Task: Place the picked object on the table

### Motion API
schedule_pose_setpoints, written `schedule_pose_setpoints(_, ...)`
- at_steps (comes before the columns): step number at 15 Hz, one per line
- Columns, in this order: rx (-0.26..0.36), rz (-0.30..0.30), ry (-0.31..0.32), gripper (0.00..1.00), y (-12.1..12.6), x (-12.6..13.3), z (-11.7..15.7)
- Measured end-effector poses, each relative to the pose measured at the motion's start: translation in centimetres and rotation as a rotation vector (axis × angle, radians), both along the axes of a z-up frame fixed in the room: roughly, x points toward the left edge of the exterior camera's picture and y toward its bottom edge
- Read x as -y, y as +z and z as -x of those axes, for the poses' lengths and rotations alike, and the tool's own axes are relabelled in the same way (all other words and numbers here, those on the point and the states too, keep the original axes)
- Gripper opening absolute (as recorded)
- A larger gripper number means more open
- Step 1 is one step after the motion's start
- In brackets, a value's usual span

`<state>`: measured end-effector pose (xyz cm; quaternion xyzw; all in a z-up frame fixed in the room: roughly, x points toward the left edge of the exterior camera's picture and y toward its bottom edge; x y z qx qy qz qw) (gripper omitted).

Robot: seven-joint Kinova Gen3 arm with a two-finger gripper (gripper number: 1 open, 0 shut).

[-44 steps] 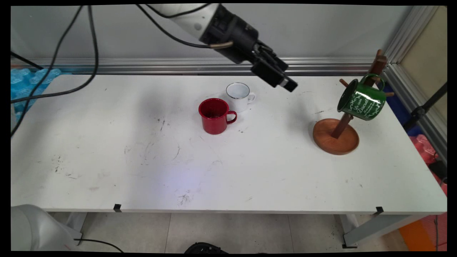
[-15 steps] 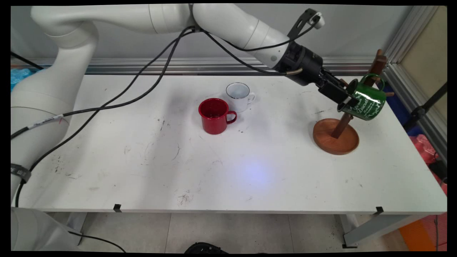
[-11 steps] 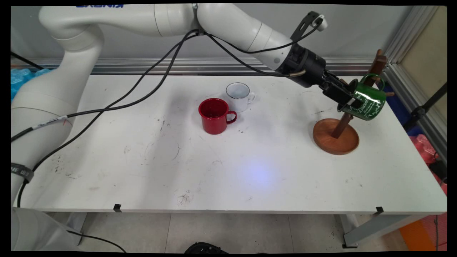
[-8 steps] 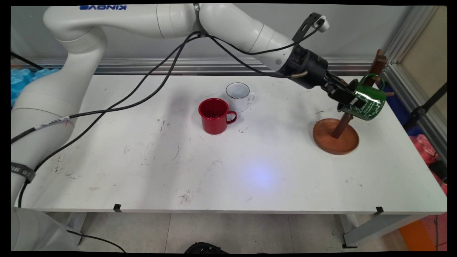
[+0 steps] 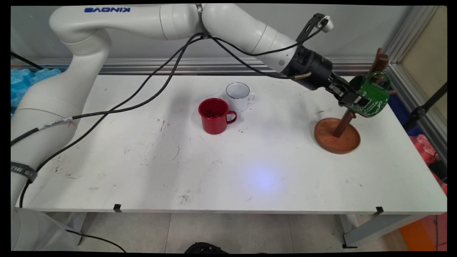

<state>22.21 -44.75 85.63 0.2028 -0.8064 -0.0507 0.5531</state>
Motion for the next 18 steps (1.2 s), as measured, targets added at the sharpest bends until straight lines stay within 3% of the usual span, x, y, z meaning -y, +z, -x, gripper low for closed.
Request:
schedule_pose_setpoints(11,-0.019,0.021,-0.046,0.0,2.9,-2.3,0.0)
schedule_pose_setpoints(18,0.009,0.054,-0.062,0.0,6.0,-5.0,-1.6)
